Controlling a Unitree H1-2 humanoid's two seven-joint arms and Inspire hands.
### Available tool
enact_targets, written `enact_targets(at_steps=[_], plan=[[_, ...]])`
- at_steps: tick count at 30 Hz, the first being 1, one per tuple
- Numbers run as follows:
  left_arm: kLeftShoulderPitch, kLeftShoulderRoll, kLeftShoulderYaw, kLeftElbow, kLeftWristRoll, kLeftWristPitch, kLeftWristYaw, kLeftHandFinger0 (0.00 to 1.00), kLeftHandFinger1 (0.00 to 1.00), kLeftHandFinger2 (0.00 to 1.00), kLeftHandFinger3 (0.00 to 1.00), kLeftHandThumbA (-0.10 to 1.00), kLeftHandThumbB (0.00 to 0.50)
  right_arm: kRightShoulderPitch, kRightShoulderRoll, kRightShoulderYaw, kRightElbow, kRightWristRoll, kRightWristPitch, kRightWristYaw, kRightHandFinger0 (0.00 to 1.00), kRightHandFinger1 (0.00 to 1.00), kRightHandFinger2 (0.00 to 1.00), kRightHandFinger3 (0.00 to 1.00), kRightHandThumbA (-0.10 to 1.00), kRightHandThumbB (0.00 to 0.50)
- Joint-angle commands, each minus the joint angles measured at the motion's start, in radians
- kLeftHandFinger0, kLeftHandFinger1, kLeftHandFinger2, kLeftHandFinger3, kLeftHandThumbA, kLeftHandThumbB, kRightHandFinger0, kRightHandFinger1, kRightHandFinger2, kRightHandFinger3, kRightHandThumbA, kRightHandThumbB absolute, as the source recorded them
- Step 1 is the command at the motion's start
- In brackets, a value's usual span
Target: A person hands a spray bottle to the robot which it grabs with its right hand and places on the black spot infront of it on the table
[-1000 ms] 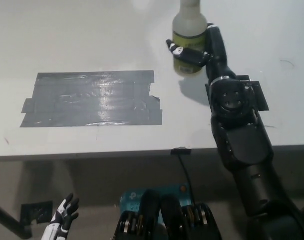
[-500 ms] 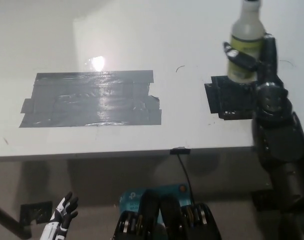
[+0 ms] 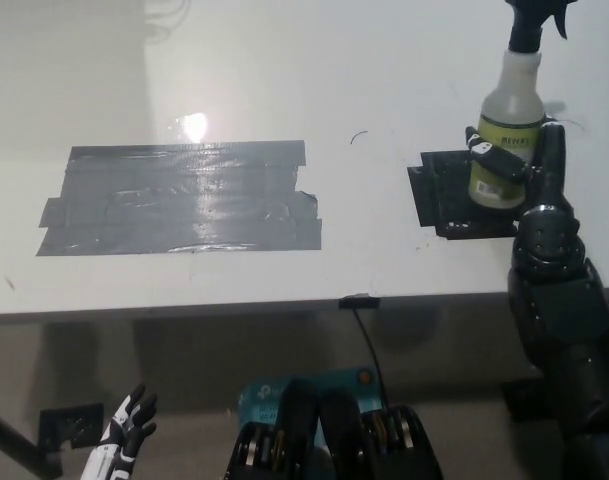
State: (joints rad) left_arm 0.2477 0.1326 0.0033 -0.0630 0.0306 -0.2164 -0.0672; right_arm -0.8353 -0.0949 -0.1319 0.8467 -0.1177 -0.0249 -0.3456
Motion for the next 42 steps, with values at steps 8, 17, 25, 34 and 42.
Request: enact_targets(at_steps=[8,17,25,34,42], plan=[[-0.004,-0.003,0.001,-0.016,-0.017,-0.035,-0.004,1.0,1.0,1.0,1.0,0.94,0.211,-0.105,0.061,-0.017,-0.015,0.028,-0.221,-0.095,0.0,0.13,0.45,0.4,0.17,0.245],[-0.011,-0.004,-0.003,-0.011,-0.012,-0.043,-0.006,1.0,1.0,1.0,1.0,0.94,0.195,-0.1,0.077,0.006,-0.034,-0.037,-0.26,-0.19,0.0,0.16,0.47,0.48,0.2,0.22],[-0.001,-0.011,-0.004,-0.01,-0.011,-0.044,-0.003,1.0,1.0,1.0,1.0,0.95,0.187,-0.086,0.098,0.01,0.02,-0.053,-0.354,-0.278,0.01,0.21,0.51,0.48,0.22,0.225],[-0.01,-0.01,-0.002,-0.013,-0.013,-0.036,-0.008,1.0,1.0,1.0,1.0,0.95,0.205,-0.097,0.089,0.047,0.074,-0.111,-0.401,-0.366,0.06,0.27,0.56,0.52,0.29,0.216],[-0.008,-0.013,-0.005,-0.012,-0.01,-0.035,-0.006,1.0,1.0,1.0,1.0,0.96,0.191,-0.086,0.094,0.069,0.092,-0.117,-0.422,-0.392,0.02,0.22,0.52,0.51,0.29,0.211]])
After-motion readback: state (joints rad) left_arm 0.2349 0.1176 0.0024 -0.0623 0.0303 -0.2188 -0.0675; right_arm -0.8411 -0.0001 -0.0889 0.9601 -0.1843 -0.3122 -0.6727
